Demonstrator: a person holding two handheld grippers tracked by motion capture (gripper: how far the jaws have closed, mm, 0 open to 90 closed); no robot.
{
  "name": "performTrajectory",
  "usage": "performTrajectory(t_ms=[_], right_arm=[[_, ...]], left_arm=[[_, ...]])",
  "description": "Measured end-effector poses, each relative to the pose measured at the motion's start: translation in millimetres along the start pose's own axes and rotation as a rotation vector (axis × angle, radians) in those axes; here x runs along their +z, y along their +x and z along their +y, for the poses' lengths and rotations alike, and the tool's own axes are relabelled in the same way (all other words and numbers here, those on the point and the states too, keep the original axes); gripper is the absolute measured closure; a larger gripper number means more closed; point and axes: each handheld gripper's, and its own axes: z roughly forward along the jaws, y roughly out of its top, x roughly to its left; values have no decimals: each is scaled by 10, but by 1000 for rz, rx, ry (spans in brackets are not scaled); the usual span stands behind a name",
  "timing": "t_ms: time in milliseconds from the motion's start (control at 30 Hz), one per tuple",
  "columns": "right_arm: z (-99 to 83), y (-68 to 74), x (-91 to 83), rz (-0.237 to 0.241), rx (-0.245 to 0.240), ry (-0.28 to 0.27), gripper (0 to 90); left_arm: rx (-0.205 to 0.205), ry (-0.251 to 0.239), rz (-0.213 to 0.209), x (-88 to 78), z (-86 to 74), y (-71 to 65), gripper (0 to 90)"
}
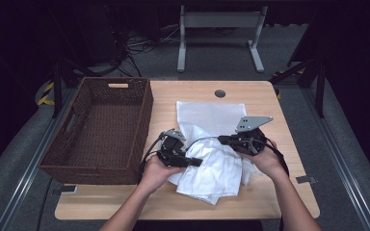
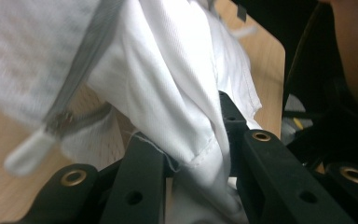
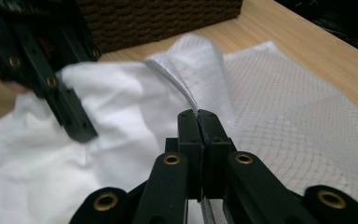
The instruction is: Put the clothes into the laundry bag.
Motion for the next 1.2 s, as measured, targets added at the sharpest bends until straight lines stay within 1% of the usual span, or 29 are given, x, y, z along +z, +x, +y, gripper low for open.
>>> performTrajectory(t_ms=[33,133,167,233,300,367,433,567,633,667,700,733,767,800,833,867,900,967,1033,1067,1100,1200], right_arm=[[-7,-4,0,0,1,6,888],[-16,-8,10,5,3,19,888],[-17,-4,15,8,2,20,888],[-11,22,35,21,-6,27,888],[1,53,56,33,-11,28,888],[16,84,81,47,-19,27,888],[28,124,112,70,-24,22,888],[63,207,187,97,-43,22,888],[84,258,221,121,-50,15,888],[94,284,244,130,-58,19,886],[94,284,244,130,-58,19,886],[90,305,281,125,-73,37,886],[77,294,292,116,-71,47,886],[77,294,292,116,-71,47,886],[53,262,298,109,-61,50,886],[36,240,297,103,-53,51,886],[11,204,289,94,-41,56,886],[-20,155,265,85,-20,49,886],[-40,113,247,79,-8,43,886],[-46,101,242,81,-4,41,886],[-48,96,241,79,-3,41,886],[-55,87,242,76,1,44,886]], left_arm=[[-13,-14,5,-25,-5,16,772],[-33,-49,20,-75,-12,60,772],[-46,-66,20,-87,-18,74,772],[-55,-82,41,-98,-24,87,772],[-66,-94,52,-93,-31,94,772],[-69,-103,73,-79,-32,95,771],[-73,-110,85,-61,-29,96,771],[-82,-130,111,6,-30,71,770],[-81,-133,113,28,-34,67,769],[-83,-129,116,74,-49,58,767],[-83,-129,116,74,-49,58,764],[-75,-121,134,99,-65,56,755],[-72,-110,149,95,-68,48,741],[-72,-110,149,95,-68,48,721],[-67,-109,165,83,-69,39,721],[-53,-106,193,53,-67,19,695],[-43,-104,218,26,-64,-3,656],[-17,-90,253,-42,-52,-42,591],[-12,-89,289,-129,-32,-109,502],[-5,-90,298,-159,-24,-126,480],[4,-97,316,-193,-16,-152,471],[17,-90,360,-289,18,-220,464]])
